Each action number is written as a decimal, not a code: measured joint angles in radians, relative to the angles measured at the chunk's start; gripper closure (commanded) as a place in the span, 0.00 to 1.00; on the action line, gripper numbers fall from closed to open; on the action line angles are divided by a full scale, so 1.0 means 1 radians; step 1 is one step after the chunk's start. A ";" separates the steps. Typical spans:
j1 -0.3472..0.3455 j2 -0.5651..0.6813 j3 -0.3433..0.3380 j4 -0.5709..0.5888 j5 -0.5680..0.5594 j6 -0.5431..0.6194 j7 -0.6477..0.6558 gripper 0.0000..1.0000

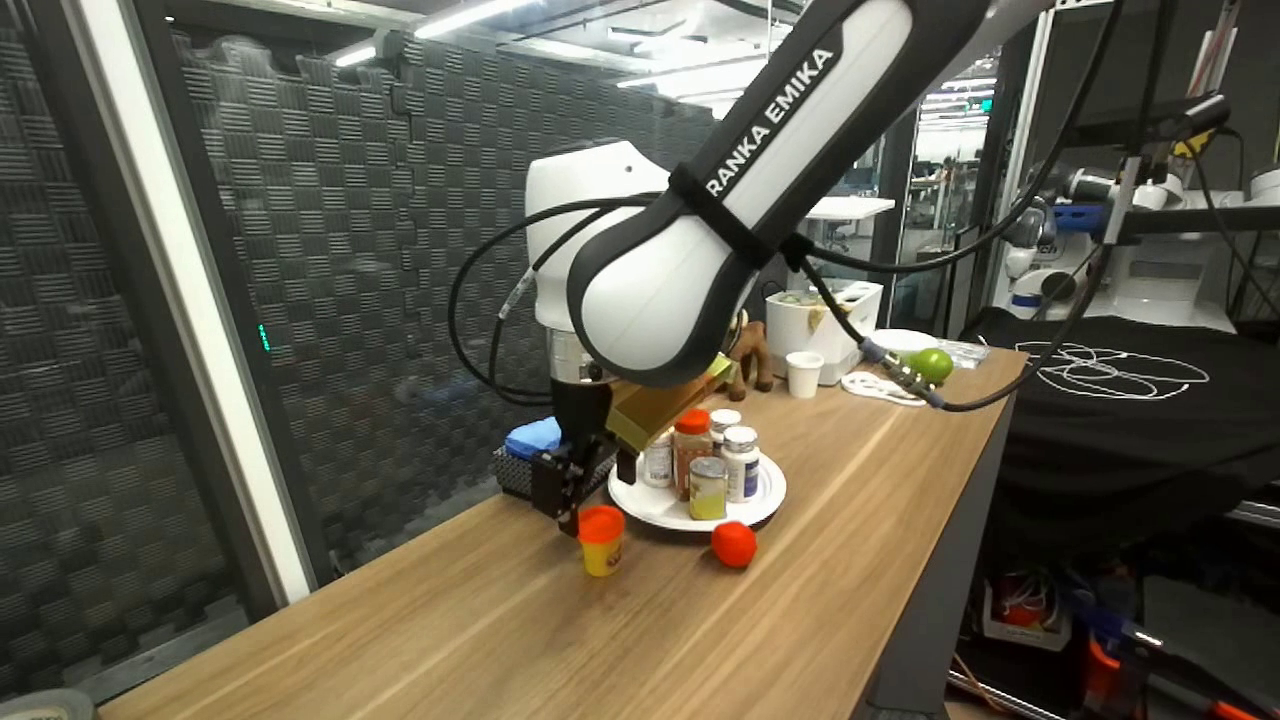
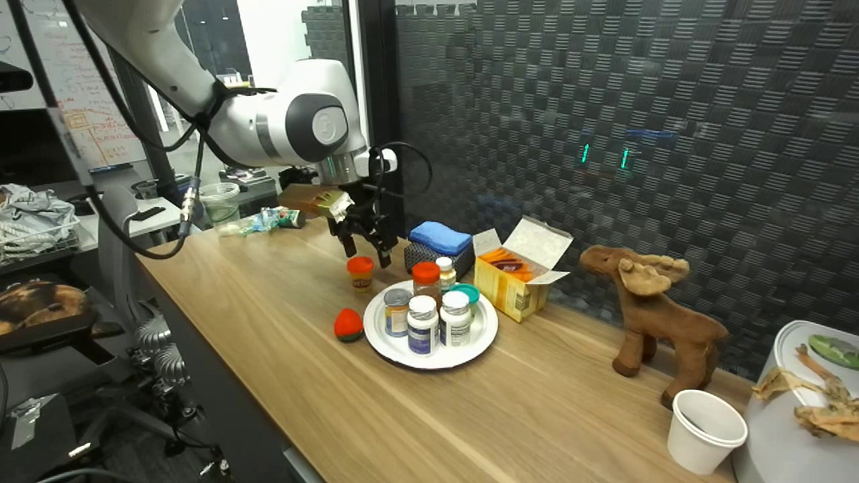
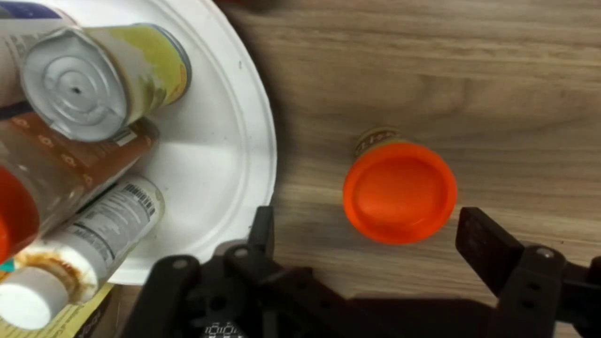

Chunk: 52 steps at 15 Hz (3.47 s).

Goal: Put the bottles and the red plushy on the table onto the plate

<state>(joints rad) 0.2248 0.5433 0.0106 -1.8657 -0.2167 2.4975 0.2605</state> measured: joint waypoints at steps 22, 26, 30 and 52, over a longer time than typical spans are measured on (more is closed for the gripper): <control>-0.009 0.020 0.039 0.045 0.095 -0.089 -0.001 0.49; -0.010 0.020 0.036 0.046 0.095 -0.093 -0.001 0.71; -0.010 0.020 0.036 0.046 0.095 -0.095 -0.001 0.71; 0.004 0.003 -0.111 0.108 -0.003 -0.235 0.274 0.71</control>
<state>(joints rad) 0.2290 0.5465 -0.1008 -1.7575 -0.2200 2.2624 0.5348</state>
